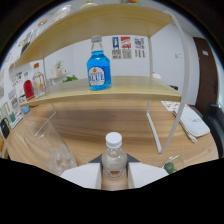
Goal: Make me a cup of Mojito.
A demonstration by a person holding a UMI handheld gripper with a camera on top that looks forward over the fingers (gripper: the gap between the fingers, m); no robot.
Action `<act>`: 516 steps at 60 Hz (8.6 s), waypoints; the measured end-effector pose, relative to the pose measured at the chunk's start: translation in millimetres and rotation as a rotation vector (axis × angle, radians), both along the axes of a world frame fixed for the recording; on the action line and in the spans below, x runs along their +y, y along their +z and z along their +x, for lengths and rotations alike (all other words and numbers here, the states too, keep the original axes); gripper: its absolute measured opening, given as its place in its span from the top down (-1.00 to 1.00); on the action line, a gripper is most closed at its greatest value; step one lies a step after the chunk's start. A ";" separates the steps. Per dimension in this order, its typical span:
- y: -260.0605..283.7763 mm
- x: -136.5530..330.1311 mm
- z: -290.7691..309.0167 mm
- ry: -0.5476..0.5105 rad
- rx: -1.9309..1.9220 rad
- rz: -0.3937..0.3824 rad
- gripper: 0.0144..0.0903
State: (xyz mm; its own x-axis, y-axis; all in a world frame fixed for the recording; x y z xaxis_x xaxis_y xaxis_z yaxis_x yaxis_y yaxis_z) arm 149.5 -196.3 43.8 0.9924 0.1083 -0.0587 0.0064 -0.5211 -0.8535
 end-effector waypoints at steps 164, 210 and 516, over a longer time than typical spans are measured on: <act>366.1 98.3 -314.2 -0.089 0.009 0.387 -0.78; 380.8 42.6 -307.0 -0.010 0.028 0.470 0.03; 83.5 -155.8 -122.4 -0.123 -0.065 -0.045 -0.89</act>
